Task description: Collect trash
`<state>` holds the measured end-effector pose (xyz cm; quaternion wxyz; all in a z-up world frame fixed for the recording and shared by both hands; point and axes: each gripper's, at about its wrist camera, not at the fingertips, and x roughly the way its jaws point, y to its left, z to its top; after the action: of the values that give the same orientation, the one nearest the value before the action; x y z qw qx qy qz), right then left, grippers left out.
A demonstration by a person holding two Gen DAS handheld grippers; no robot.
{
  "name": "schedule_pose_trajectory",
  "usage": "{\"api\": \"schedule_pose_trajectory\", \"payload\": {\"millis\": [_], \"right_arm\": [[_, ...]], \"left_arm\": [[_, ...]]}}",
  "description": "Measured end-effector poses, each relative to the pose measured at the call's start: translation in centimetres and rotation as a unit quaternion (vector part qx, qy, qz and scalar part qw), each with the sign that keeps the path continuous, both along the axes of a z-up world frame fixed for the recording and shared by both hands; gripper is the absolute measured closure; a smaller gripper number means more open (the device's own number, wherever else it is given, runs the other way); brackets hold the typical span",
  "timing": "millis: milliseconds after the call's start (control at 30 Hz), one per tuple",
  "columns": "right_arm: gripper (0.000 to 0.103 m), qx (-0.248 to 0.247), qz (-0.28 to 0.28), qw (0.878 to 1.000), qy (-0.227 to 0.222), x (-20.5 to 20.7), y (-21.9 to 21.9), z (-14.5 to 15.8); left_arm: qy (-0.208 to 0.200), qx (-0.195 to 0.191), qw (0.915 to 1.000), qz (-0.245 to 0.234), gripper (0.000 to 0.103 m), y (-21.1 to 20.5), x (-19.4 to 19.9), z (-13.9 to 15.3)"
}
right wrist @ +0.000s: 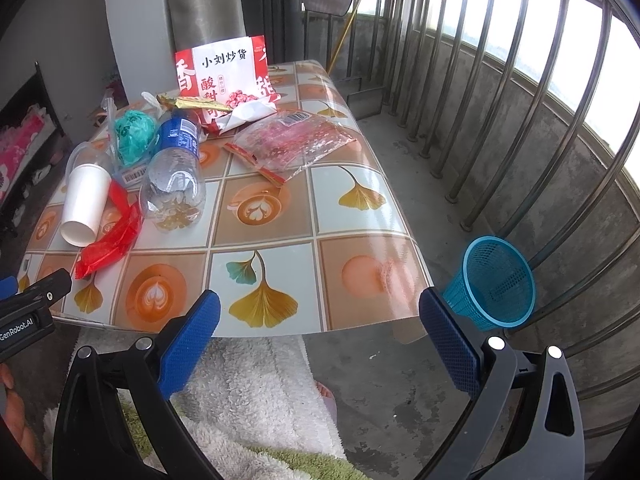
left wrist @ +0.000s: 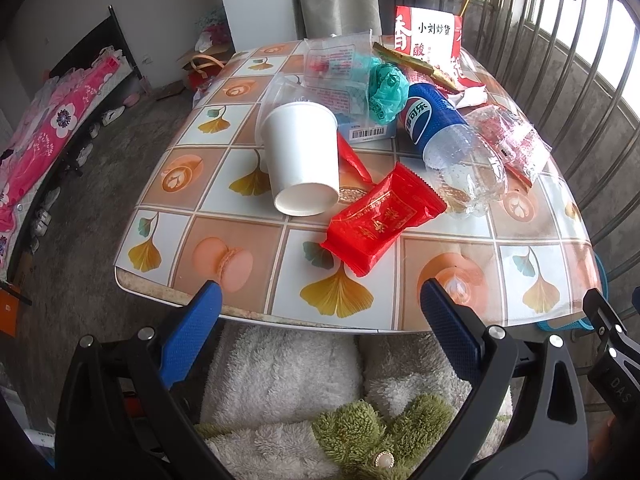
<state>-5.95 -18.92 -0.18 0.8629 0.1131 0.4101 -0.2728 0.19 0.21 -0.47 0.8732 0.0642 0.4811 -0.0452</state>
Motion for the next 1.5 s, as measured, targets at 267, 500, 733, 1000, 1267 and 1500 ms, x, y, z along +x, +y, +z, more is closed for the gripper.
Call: {"api": "schedule_pose_trajectory", "payload": {"millis": [267, 500, 733, 1000, 1267, 1500], "right_arm": [[0.006, 0.002, 0.000, 1.000, -0.001, 0.0, 0.0, 0.1], [0.006, 0.006, 0.001, 1.000, 0.000, 0.2, 0.1, 0.0], [0.006, 0.015, 0.005, 1.000, -0.005, 0.5, 0.1, -0.2], [0.006, 0.036, 0.028, 0.999, -0.025, 1.9, 0.2, 0.1], [0.007, 0.089, 0.044, 0.994, -0.045, 4.9, -1.6, 0.1], [0.016, 0.209, 0.003, 0.976, -0.069, 6.9, -7.0, -1.8]], "left_arm": [[0.001, 0.000, 1.0000, 0.001, 0.007, 0.0, 0.1, 0.0], [0.004, -0.002, 1.0000, 0.004, 0.007, 0.5, 0.4, -0.1], [0.005, -0.001, 1.0000, 0.007, 0.007, 0.7, 0.7, -0.4], [-0.028, -0.010, 0.9992, 0.025, 0.007, 2.4, 2.1, 0.5], [-0.098, -0.168, 0.9798, -0.045, 0.007, 6.6, 3.2, 2.0], [-0.184, -0.246, 0.9386, -0.157, 0.007, 6.6, 3.2, 2.9]]}}
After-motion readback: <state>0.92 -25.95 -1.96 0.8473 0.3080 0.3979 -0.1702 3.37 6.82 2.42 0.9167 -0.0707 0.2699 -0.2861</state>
